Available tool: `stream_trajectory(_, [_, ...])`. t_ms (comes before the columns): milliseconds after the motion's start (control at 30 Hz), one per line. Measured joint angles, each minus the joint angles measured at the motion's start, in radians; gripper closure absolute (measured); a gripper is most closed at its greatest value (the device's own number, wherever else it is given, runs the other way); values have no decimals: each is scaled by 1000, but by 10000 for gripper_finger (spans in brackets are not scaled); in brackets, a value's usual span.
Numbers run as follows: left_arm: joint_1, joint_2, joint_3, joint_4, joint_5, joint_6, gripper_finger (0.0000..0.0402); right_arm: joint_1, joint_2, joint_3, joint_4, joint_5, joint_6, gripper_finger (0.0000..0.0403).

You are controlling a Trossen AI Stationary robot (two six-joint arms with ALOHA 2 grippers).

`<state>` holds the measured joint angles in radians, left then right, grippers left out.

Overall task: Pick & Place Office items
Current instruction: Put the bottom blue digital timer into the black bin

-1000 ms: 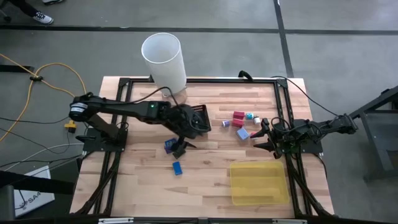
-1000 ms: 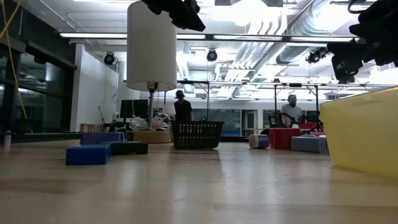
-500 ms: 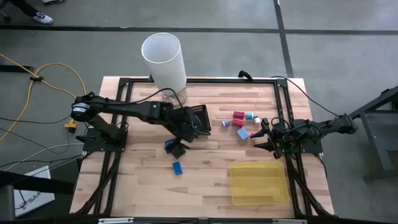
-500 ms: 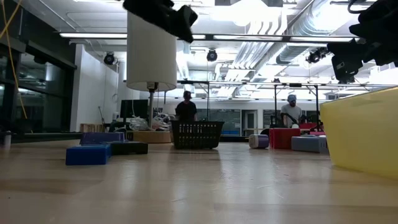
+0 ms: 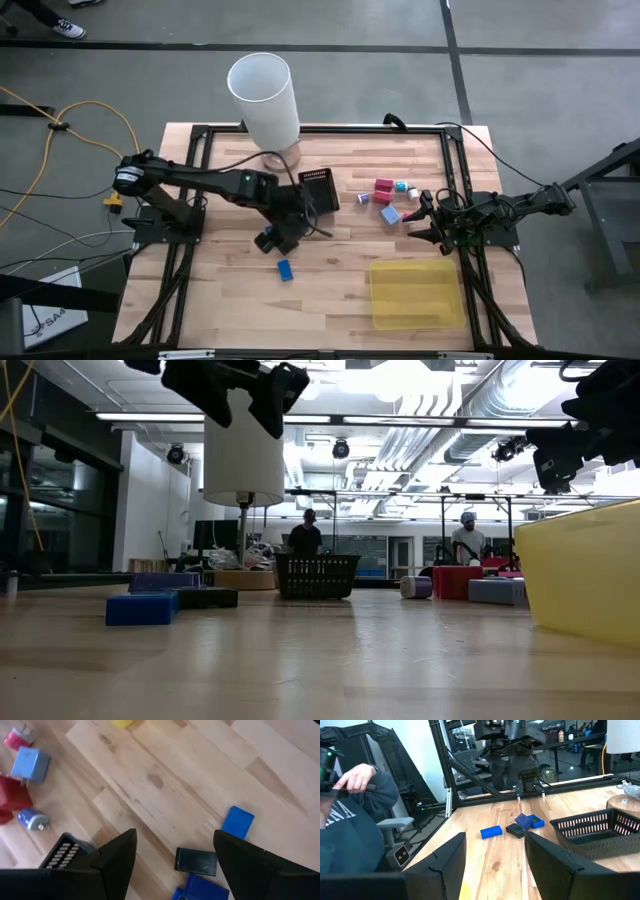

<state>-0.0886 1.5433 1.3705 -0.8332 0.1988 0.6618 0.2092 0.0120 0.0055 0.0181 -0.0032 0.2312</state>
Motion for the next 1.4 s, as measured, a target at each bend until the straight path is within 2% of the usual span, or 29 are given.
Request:
stream_trajectory(133, [-35, 0, 0, -24, -43, 35, 146, 0, 0, 0, 0, 0, 0, 213])
stream_trajectory(300, [-76, 11, -1, -60, -48, 76, 146, 0, 0, 0, 0, 0, 0, 213])
stream_trajectory(700, [-130, 27, -1, -67, -27, 29, 146, 0, 0, 0, 0, 0, 0, 213])
stream_trajectory(867, [-129, 79, 0, -89, -65, 22, 146, 0, 0, 0, 0, 0, 0, 213])
stream_trajectory(1200, [-131, 221, -1, -88, -9, 43, 146, 0, 0, 0, 0, 0, 0, 213])
stream_trajectory(1400, [-148, 254, -1, -80, -21, 45, 146, 0, 0, 0, 0, 0, 0, 213])
